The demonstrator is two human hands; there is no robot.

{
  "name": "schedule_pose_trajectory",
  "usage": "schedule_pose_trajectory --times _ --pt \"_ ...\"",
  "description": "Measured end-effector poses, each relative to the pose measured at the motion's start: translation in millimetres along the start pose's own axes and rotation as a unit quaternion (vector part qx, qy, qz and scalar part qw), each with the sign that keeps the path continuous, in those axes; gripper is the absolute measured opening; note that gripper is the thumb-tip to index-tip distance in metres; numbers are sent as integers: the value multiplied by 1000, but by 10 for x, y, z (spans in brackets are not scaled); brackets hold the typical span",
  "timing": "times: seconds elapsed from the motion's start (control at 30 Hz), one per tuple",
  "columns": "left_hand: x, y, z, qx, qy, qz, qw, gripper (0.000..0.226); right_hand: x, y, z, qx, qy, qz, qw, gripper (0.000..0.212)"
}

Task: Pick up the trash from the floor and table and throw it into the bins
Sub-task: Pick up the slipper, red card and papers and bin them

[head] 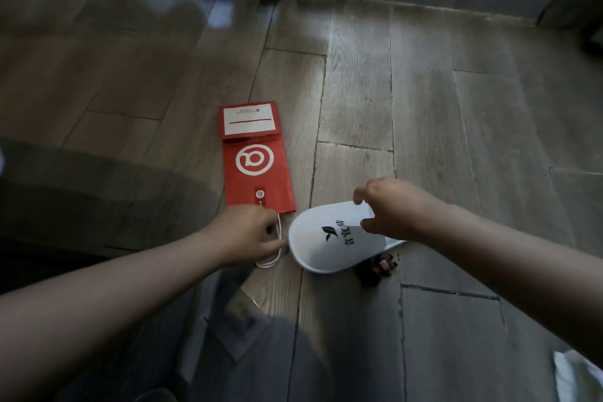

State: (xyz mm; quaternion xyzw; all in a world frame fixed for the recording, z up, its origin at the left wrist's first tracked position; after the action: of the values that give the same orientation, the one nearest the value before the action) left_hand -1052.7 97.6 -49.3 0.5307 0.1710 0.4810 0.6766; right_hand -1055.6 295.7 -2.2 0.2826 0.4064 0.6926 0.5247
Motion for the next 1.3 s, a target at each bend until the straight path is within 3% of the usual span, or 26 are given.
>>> schedule_pose_trajectory --times 0.13,0.3,0.5,0.67,0.97,1.17,1.3 --pt "-35 -25 -56 33 47 103 993 40 36 -34 34 -4 -7 -1 1000 42" --pt "95 -175 -217 10 80 169 982 49 161 -83 96 -8 -28 -12 1000 44" --pt "444 -123 -395 0 17 -5 1000 89 338 -179 314 -3 -67 -41 997 44" --pt "776 -323 -490 -55 -44 -46 996 121 484 -360 511 -11 -112 -80 990 43" --pt "822 -468 -522 -55 -25 -11 998 120 460 -485 564 -23 -116 -119 986 33" --pt "640 -118 -504 20 33 109 993 113 457 -473 580 -12 -117 -120 986 42" --pt "400 155 -439 76 114 167 976 115 397 -428 533 -4 -113 -112 987 44"
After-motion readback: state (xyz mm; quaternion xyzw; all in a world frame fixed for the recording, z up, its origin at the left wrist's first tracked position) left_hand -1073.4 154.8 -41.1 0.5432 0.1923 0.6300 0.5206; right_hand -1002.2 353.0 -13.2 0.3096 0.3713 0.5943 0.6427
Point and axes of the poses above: each hand's wrist, its own z-axis away from the middle knuckle, its own y-axis out of the back of the hand, x = y × z, the point moved 6 cm from there along -z, towards the middle knuckle, and after that the axes turned 1 degree about -x, right-handed, at the moved point
